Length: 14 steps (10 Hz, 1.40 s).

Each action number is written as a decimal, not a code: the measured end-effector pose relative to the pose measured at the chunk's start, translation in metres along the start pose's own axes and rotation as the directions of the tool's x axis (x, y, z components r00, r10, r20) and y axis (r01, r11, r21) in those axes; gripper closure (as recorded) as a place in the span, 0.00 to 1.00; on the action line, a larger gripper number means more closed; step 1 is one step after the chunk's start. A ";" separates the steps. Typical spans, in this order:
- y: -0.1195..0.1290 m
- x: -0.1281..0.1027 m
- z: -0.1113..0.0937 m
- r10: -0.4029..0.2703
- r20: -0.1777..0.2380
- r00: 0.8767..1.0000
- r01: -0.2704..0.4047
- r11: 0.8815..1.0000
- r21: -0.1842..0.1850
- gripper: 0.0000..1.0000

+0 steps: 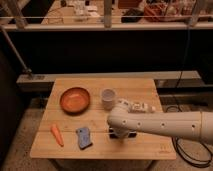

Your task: Push the eraser across the table

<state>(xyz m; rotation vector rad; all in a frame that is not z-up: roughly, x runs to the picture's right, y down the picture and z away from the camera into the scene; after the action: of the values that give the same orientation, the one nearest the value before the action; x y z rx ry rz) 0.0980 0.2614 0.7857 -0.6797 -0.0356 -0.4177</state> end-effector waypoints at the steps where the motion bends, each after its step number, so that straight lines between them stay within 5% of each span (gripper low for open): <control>1: -0.005 -0.001 0.000 -0.004 -0.001 1.000 0.004 1.000 0.001 0.98; 14: -0.036 0.038 0.009 -0.034 -0.015 0.999 0.034 0.999 0.030 0.98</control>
<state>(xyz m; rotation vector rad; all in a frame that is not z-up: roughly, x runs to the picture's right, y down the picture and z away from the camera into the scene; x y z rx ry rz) 0.1203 0.2282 0.8212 -0.6472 -0.0399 -0.4540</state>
